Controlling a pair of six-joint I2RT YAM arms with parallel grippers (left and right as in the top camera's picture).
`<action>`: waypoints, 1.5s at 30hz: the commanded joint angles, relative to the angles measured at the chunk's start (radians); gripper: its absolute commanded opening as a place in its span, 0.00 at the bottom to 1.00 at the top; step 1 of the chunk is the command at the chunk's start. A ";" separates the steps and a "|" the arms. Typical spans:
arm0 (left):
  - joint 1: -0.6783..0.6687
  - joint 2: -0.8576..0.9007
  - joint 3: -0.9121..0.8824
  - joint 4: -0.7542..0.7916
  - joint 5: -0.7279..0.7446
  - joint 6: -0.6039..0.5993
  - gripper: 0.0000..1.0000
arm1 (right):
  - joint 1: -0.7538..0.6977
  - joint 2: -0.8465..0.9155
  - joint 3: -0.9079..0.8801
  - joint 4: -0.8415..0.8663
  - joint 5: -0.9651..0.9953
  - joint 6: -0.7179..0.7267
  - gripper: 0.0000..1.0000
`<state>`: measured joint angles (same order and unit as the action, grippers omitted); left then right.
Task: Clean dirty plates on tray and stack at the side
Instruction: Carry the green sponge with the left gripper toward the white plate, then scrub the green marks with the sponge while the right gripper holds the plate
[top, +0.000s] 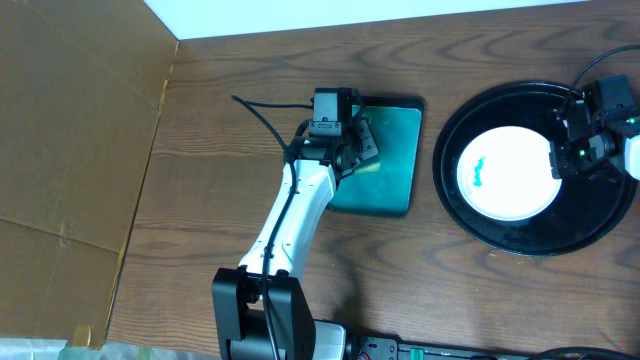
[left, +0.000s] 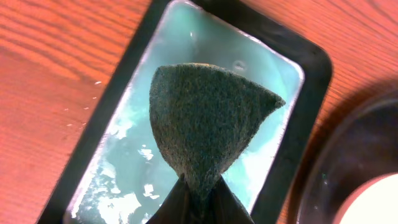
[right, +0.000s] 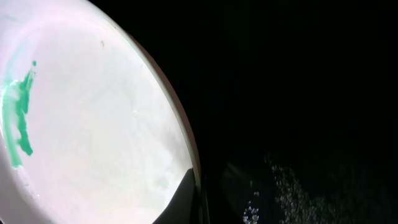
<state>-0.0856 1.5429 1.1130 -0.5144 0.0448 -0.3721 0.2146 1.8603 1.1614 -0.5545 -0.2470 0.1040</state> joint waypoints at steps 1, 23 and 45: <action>-0.037 -0.013 0.004 0.022 0.101 0.066 0.07 | -0.006 0.016 0.016 0.018 -0.001 -0.028 0.01; -0.427 0.001 0.004 0.174 0.067 -0.188 0.07 | -0.006 0.143 0.015 0.034 -0.006 0.154 0.01; -0.620 0.406 0.003 0.430 -0.326 -0.432 0.07 | -0.005 0.143 0.015 0.024 -0.005 0.154 0.07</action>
<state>-0.7052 1.9282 1.1110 -0.0132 -0.0158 -0.7929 0.2031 1.9507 1.1839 -0.5224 -0.2668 0.2459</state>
